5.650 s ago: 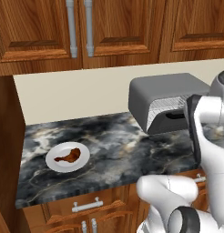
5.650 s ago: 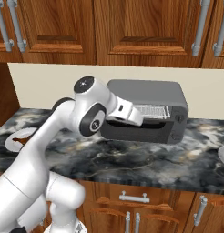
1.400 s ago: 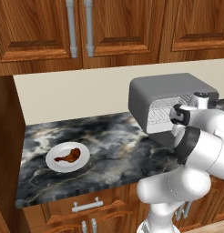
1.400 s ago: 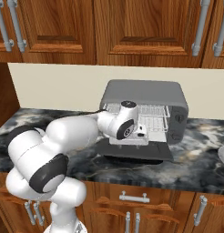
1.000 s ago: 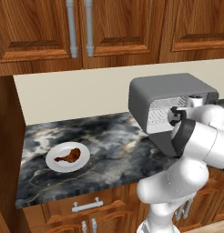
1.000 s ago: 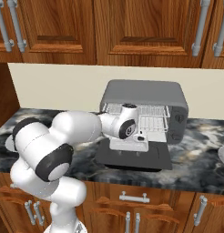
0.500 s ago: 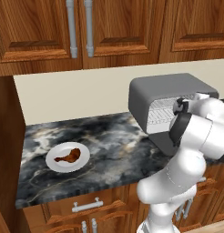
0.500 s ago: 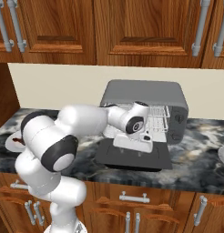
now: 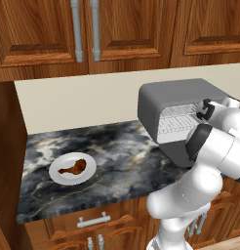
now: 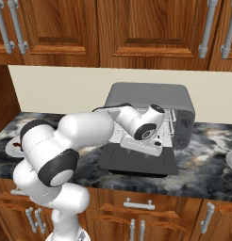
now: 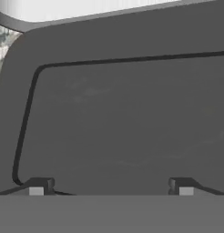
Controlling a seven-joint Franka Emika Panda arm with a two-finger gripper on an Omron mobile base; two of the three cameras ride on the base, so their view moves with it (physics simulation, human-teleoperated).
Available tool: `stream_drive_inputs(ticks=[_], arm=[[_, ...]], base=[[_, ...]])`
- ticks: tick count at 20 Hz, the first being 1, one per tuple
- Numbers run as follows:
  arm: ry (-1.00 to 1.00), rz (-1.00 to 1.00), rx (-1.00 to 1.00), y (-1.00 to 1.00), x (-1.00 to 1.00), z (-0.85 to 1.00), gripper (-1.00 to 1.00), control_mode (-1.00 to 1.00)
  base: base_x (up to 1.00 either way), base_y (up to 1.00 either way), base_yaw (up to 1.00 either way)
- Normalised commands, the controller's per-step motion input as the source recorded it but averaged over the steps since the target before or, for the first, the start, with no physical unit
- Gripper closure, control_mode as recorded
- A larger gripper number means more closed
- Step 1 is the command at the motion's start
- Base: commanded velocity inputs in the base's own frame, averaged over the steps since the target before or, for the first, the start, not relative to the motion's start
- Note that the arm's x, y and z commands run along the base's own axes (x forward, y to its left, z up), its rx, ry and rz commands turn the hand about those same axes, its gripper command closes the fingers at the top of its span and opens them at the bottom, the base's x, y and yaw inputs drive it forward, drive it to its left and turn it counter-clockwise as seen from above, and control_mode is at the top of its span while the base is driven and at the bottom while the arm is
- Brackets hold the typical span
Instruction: Open the toaster oven door. Place the bread on the top rack in the toaster oven and place the chicken drumstick on the bottom rack.
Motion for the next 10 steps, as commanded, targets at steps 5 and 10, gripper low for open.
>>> stream_drive_inputs(ticks=[5,10], arm=[[-0.22,0.06,0.01,-0.01,0.04,0.29,-1.0,-1.0],[-0.26,0.14,0.03,-0.04,-0.01,0.13,-1.0,-1.0]], base=[[0.0,0.0,0.0],[0.0,0.0,0.0]])
